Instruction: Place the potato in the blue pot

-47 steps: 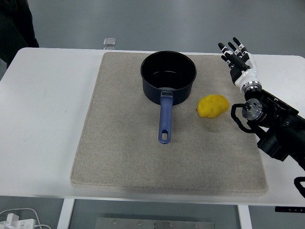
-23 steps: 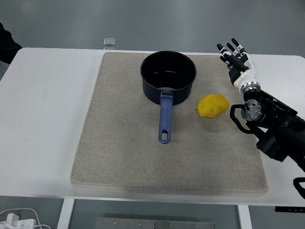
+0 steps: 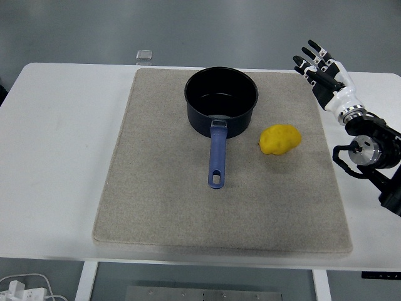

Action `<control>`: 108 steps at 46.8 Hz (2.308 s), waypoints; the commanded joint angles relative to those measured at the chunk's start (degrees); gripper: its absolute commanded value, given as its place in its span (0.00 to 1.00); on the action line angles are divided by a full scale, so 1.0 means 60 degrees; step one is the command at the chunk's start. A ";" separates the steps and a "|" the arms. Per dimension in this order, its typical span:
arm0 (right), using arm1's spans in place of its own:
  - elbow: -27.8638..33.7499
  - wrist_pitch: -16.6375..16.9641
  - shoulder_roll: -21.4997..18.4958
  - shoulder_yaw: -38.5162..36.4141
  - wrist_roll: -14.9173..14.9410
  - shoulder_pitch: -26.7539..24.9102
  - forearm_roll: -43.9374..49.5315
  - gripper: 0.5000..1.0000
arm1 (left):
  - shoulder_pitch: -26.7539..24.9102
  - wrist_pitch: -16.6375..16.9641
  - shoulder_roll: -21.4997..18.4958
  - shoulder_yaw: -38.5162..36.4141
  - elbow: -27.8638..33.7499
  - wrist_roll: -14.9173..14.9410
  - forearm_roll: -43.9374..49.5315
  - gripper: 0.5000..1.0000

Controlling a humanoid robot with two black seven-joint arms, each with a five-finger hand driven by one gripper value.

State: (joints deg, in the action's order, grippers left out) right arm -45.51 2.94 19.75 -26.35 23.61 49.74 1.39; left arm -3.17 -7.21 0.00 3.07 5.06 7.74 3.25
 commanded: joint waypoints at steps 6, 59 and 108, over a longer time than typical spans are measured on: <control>-0.1335 0.0080 0.1249 0.0129 0.0137 -0.0423 0.1744 0.80 | -0.0014 0.0000 0.0000 0.0000 0.0006 -0.0001 0.0001 1.00; -0.2786 -0.0256 0.2700 0.1813 0.1471 0.0265 0.9671 0.80 | -0.0058 0.0000 0.0000 0.0015 -0.0009 -0.0001 0.0001 1.00; -0.1380 -0.0505 0.1792 0.2458 0.1749 0.0324 1.0169 0.80 | -0.0058 0.0000 0.0000 0.0015 -0.0097 -0.0001 0.0030 1.00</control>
State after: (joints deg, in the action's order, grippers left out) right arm -54.55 -0.06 30.60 -12.19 33.76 51.75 62.50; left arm -3.51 -7.20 0.00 3.15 4.48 7.73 3.39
